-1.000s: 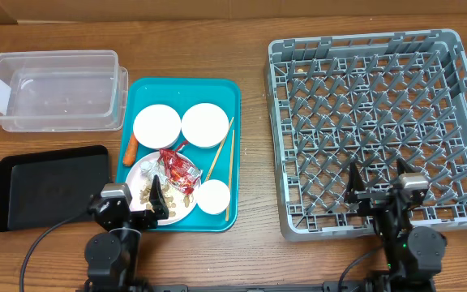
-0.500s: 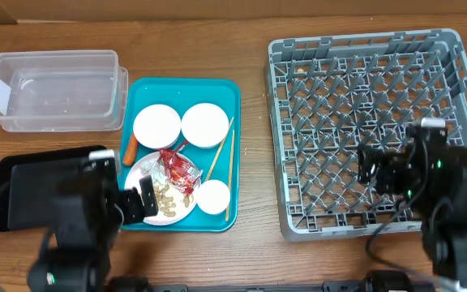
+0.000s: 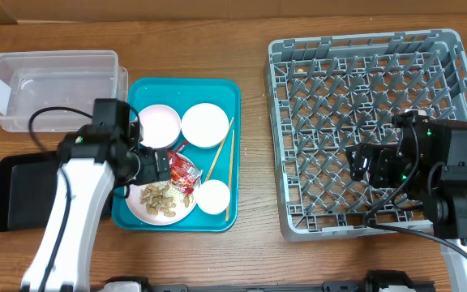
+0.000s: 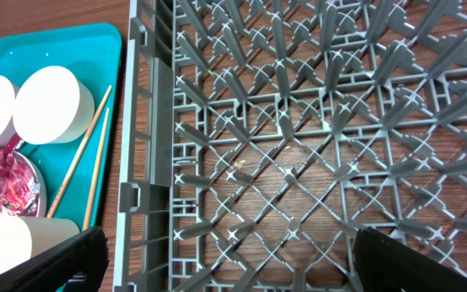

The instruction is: Sort waste into correct bins and load items into the dishwasher

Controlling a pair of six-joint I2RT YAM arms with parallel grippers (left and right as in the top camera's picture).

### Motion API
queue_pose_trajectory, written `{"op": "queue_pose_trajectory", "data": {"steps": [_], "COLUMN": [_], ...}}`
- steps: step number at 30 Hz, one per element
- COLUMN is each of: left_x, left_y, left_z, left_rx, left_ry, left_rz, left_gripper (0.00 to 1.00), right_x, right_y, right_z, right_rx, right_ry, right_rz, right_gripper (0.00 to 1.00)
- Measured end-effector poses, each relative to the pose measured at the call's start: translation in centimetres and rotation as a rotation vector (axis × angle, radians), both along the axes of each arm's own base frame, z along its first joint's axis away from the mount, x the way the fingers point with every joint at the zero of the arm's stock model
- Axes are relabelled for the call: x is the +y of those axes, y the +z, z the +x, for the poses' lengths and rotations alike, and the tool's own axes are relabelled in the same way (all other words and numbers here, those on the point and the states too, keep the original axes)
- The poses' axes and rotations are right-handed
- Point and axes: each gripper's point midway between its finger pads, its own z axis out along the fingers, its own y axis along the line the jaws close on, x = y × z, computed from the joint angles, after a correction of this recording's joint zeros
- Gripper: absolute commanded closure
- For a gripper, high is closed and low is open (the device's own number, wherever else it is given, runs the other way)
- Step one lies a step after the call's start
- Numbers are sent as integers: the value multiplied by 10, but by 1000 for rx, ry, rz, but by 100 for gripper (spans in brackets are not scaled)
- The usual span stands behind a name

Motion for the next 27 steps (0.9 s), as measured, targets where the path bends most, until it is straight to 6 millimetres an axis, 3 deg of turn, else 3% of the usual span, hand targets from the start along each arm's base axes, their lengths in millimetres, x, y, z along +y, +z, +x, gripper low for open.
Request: {"op": "queue_pose_trajectory", "data": {"steps": [4,5,6,7,9,11,14,17,24,26,27], "left_x": [0,0,0,0,0,0,0,0,3,5,8], "left_y": [-39,-47,-55,-66,-75,-82,-88,-89,-84,-75,-58], "left_z": [9,11,11,12,12,16,20,20,7,7,14], "left_rx": [116,139,163,194,219,222,217,222,286,307,303], "left_ry": [16,18,19,32,39,40,40,43,53,62,74], "left_rz": [0,0,1,1,1,1,1,1,1,1,-1], "left_gripper": [21,27,42,45,46,53,68,96,96,96,96], "right_x": [0,0,0,0,0,0,0,0,0,0,0], "right_y": [0,0,0,0,0,0,0,0,0,0,0], "right_z": [0,0,0,0,0,0,0,0,0,0,0], "right_rx": [0,0,0,0,0,0,1,0,0,0,0], "right_ry": [1,1,1,1,1,1,0,1,0,0,-2], "right_rz": [2,1,1,1,1,1,1,1,1,-1,-2], "right_gripper": [0,0,0,0,0,0,0,0,0,0,0]}}
